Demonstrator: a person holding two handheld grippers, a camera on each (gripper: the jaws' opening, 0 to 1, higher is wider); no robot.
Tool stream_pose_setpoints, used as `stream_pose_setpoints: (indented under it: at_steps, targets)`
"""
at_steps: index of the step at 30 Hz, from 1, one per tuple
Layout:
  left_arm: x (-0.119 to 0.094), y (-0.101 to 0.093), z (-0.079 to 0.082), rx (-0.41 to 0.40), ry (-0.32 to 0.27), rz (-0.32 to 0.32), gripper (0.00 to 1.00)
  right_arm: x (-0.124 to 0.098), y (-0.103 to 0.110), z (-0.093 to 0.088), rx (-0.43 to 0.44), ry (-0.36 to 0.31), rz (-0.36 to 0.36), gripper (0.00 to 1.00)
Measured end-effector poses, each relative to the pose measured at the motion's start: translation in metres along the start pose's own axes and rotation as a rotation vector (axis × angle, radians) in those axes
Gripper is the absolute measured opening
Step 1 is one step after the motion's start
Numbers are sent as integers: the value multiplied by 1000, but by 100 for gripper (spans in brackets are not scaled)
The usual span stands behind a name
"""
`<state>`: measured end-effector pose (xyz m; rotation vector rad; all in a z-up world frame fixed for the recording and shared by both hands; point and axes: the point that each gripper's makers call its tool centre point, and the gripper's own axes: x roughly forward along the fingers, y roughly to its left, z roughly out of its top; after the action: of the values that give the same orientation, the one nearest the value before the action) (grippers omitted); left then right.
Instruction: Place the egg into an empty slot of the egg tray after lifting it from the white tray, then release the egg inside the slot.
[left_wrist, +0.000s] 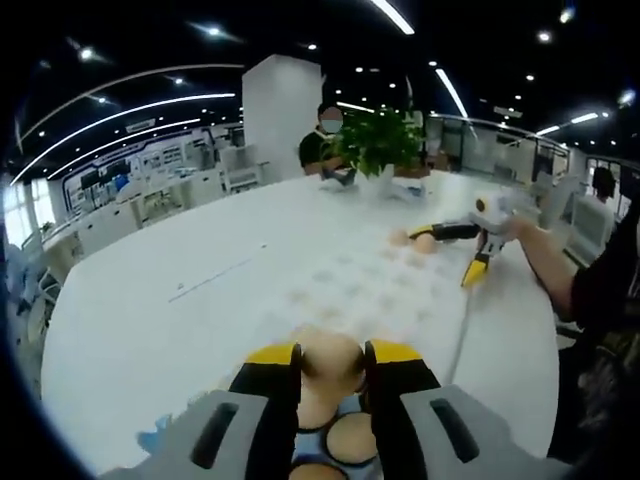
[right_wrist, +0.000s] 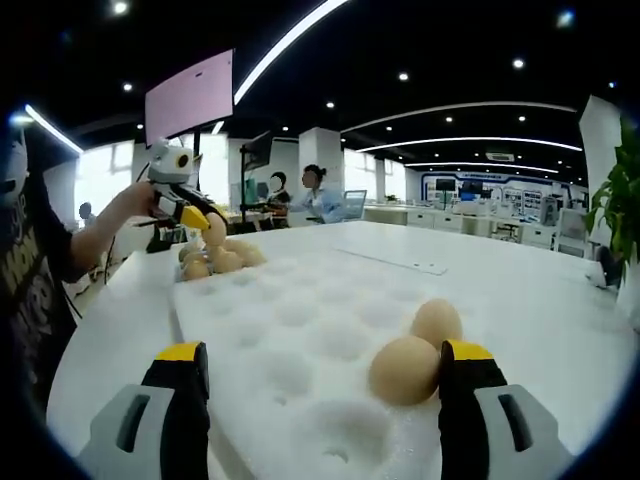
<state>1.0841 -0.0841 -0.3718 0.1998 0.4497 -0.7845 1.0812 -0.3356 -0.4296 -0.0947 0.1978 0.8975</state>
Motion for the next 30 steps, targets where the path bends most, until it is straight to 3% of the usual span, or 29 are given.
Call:
stream_pose_setpoints:
  at_steps: [23,30]
  targets:
    - [-56,29,-22,-80,-37,130,25,0,4,0,2,0,-3,100]
    - [-71,37,-38,-110,-31,167,25,1,6,1,2,2,-5,100]
